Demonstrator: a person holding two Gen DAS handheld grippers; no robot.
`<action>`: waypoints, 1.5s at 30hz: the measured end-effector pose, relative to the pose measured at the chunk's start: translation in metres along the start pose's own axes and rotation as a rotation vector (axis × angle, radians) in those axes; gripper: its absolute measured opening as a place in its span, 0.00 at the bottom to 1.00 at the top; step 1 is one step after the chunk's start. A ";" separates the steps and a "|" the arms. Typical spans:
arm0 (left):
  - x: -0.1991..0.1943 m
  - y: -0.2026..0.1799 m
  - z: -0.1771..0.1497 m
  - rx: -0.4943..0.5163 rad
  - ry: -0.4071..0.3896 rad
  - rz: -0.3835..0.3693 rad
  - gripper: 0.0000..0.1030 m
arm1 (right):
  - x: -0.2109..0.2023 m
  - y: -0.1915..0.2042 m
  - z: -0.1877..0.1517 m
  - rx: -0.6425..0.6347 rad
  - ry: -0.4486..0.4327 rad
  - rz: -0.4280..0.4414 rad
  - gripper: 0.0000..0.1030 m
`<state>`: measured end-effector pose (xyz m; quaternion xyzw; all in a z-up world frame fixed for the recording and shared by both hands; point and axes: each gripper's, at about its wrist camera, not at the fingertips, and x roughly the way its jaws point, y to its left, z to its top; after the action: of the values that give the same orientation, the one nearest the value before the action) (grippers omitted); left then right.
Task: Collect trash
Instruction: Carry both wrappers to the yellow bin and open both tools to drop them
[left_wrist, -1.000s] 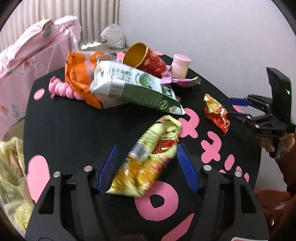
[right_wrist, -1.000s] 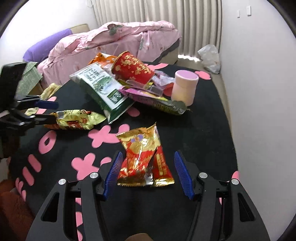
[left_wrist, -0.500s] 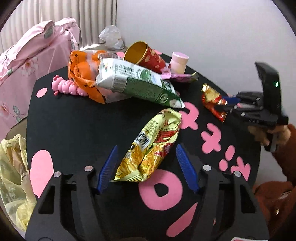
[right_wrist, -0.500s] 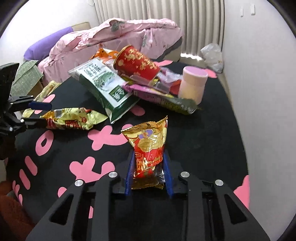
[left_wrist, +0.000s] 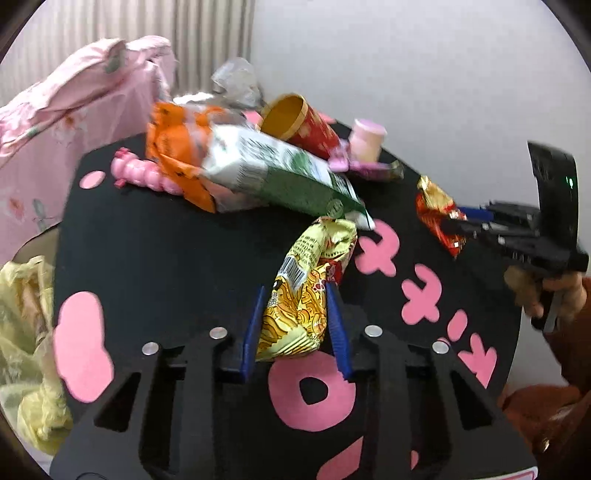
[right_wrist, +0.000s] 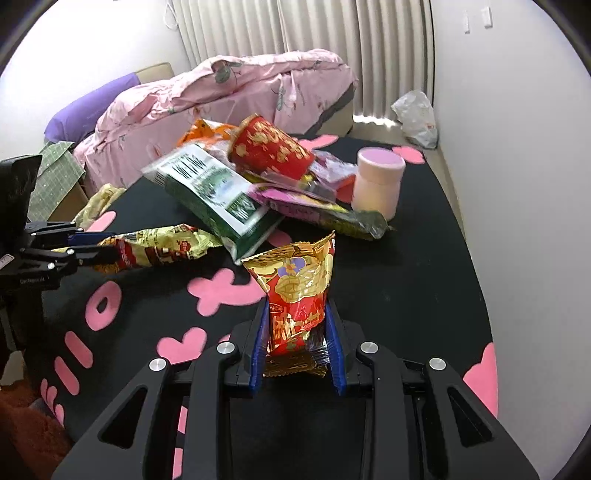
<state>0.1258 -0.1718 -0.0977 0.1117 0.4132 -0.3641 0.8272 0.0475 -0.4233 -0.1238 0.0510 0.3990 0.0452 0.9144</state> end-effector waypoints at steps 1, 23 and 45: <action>-0.006 0.001 -0.001 -0.013 -0.017 0.002 0.30 | -0.002 0.004 0.002 -0.013 -0.008 -0.003 0.27; -0.200 0.157 -0.055 -0.367 -0.357 0.506 0.29 | -0.016 0.183 0.142 -0.311 -0.229 0.192 0.27; -0.119 0.276 -0.133 -0.624 -0.082 0.431 0.29 | 0.176 0.395 0.146 -0.536 0.190 0.491 0.27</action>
<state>0.1907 0.1489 -0.1228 -0.0760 0.4375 -0.0423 0.8950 0.2571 -0.0189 -0.1019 -0.1005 0.4317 0.3706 0.8162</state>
